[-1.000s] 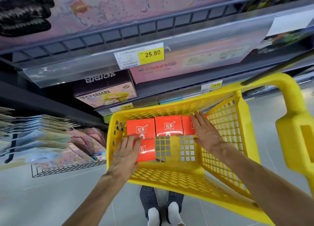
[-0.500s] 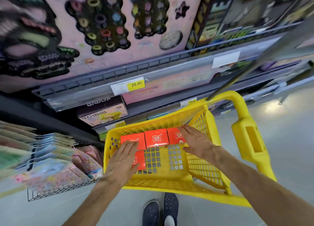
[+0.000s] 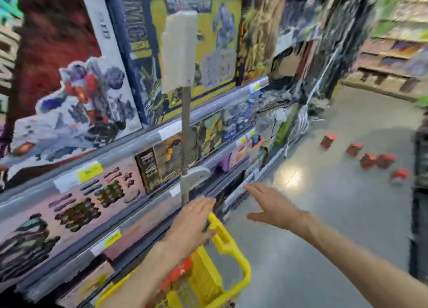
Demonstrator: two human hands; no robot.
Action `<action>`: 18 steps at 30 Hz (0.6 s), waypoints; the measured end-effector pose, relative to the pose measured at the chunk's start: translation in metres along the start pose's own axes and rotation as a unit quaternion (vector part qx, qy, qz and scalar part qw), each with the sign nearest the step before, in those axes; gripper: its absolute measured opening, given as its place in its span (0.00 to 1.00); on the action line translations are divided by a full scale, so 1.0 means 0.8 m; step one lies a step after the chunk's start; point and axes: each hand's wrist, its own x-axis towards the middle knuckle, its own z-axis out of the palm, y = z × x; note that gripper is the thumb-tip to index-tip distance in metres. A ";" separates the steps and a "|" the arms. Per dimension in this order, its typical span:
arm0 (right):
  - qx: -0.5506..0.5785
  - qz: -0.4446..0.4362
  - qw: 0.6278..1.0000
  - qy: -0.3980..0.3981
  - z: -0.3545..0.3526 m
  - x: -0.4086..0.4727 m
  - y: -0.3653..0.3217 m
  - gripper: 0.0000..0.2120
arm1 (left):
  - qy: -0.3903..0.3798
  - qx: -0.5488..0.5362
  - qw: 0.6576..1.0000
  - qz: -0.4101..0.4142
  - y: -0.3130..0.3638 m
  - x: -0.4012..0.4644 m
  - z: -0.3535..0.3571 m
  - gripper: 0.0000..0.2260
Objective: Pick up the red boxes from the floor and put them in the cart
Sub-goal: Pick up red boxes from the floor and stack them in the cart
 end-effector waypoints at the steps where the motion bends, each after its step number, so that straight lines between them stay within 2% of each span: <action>1: -0.012 0.025 1.000 0.013 -0.026 -0.020 0.024 0.43 | -0.003 -0.005 1.000 0.025 0.028 0.030 -0.009 0.37; 5: -0.046 0.115 0.991 0.047 -0.108 -0.104 0.137 0.45 | -0.014 0.016 0.994 0.106 0.133 0.163 -0.021 0.36; 12: -0.065 0.245 0.962 0.103 -0.219 -0.247 0.341 0.44 | -0.003 0.009 0.975 0.223 0.320 0.403 0.015 0.36; 18: -0.072 0.322 0.935 0.129 -0.279 -0.335 0.496 0.43 | 0.012 -0.002 0.966 0.258 0.447 0.571 0.055 0.36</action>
